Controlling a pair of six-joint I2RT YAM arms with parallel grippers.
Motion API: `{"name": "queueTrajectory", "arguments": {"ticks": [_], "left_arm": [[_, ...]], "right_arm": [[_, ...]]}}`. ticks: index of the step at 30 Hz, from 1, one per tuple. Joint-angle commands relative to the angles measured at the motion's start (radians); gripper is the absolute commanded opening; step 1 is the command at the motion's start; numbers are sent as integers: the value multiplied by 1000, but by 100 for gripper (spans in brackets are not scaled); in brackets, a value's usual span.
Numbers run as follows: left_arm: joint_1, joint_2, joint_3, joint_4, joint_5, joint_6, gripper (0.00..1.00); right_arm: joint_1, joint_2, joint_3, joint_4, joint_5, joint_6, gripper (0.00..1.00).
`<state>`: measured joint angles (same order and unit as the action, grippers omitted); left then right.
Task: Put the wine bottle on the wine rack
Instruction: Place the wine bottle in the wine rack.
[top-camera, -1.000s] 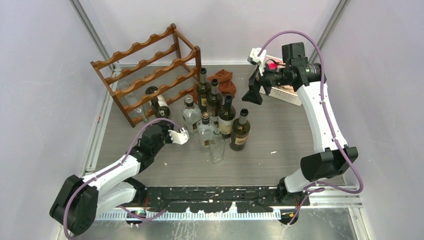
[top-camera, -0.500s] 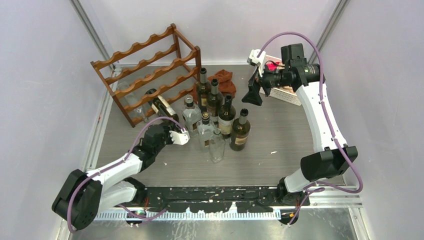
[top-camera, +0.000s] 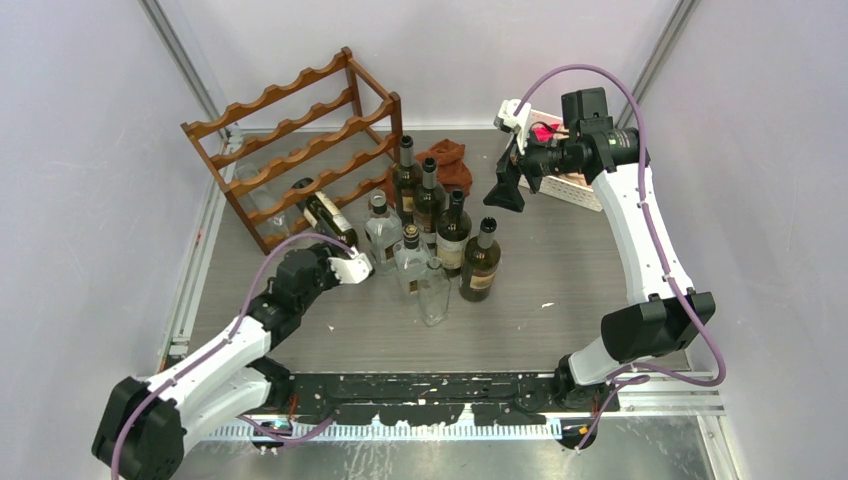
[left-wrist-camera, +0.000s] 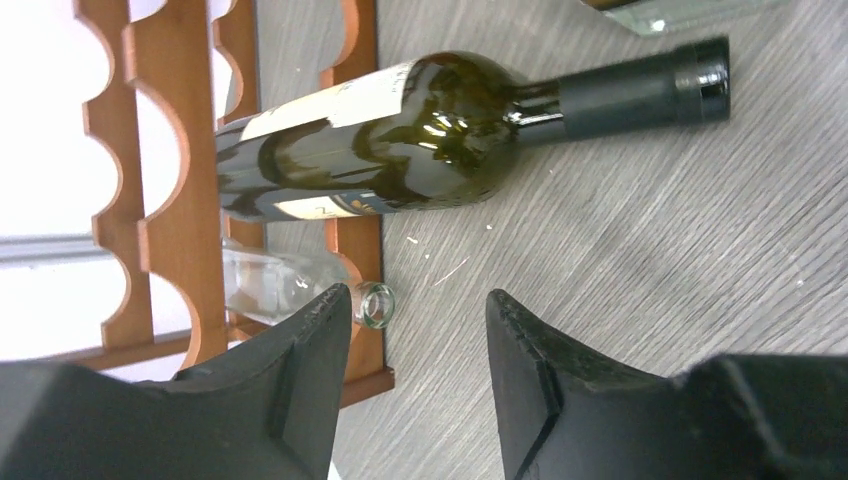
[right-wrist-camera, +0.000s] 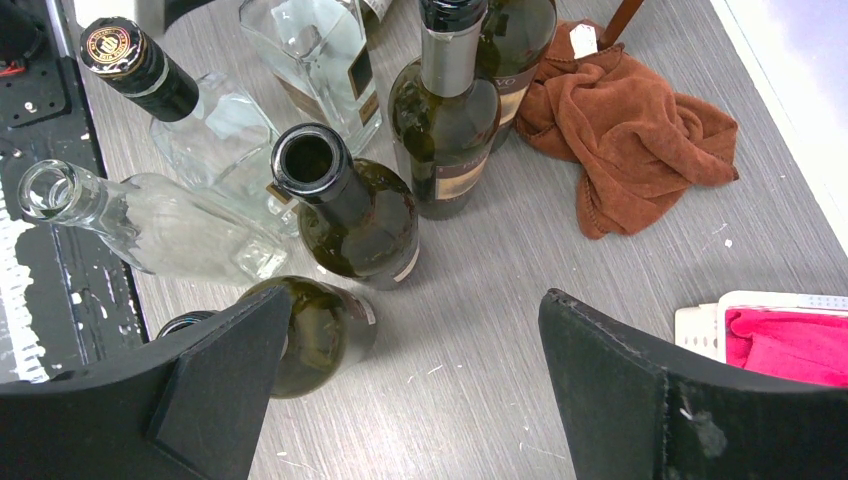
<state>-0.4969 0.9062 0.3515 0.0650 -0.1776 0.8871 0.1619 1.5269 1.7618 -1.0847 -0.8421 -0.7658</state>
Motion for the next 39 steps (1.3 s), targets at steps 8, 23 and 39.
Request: {"name": "queueTrajectory", "arguments": {"ticks": [8, 23, 39], "left_arm": [[6, -234, 208, -284, -103, -432, 76], [80, 2, 615, -689, -95, -1613, 63], [15, 159, 199, -35, -323, -1855, 50]], "right_arm": [[5, -35, -7, 30, -6, -18, 100], [4, -43, -23, 36, 21, -18, 100], [2, -37, -38, 94, 100, 52, 100]]}}
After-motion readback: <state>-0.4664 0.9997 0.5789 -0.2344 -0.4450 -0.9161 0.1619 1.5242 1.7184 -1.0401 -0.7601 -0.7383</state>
